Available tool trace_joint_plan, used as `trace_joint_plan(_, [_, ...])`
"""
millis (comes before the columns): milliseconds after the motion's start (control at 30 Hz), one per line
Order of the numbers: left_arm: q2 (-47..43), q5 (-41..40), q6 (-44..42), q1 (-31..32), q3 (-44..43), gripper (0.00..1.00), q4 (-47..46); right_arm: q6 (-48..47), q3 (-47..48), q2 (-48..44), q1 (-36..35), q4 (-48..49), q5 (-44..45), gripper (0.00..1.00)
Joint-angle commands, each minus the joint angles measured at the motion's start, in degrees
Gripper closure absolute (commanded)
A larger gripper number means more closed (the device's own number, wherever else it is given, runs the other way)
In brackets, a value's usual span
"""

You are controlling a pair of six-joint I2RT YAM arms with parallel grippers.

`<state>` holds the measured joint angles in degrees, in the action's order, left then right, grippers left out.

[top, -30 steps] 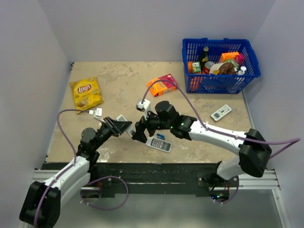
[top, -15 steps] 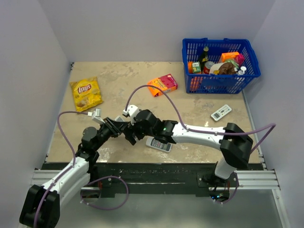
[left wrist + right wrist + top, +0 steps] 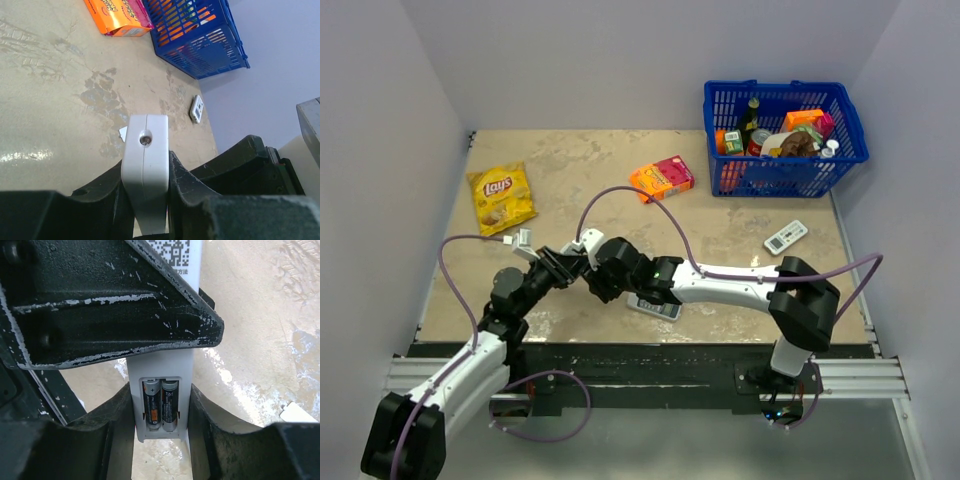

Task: Load the batteries into the remote control
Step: Place the remote control at the center of the board.

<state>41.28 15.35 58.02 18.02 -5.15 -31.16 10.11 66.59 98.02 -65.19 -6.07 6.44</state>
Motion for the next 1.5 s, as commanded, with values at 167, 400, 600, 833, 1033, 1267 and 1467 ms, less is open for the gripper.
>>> trace_joint_plan(167, [-7.34, -18.4, -11.59, -0.27, -12.24, 0.12, 22.95, 1.05, 7.23, 4.02, 0.5, -6.23, 3.49, 1.0])
trace_joint_plan(400, [-18.14, -41.62, -10.3, -0.18, -16.48, 0.01, 42.75, 3.42, 13.65, 12.28, 1.82, -14.39, 1.74, 0.98])
trace_joint_plan(600, [-29.67, -47.43, -7.22, -0.18, -11.03, 0.02, 43.73, 3.87, 18.57, 18.17, 2.87, -20.11, 2.0, 0.95])
trace_joint_plan(833, [-28.02, -42.17, -11.08, -0.09, -8.13, 0.02, 37.67, 4.22, 22.79, 21.69, 3.14, -23.28, 3.49, 0.78])
trace_joint_plan(1033, [-24.14, -38.56, -13.02, -0.09, -6.98, 0.03, 35.29, 3.78, 24.38, 21.78, 3.14, -25.4, 4.02, 0.39])
trace_joint_plan(1267, [-24.93, -35.4, -15.21, -0.09, -6.1, 0.05, 32.48, 2.29, 23.68, 14.5, 4.19, -28.21, 4.64, 0.26])
trace_joint_plan(1467, [-24.49, -30.92, -17.58, -0.09, -4.7, 0.07, 28.53, -1.4, 16.66, 4.57, 13.22, -27.86, 0.16, 0.35])
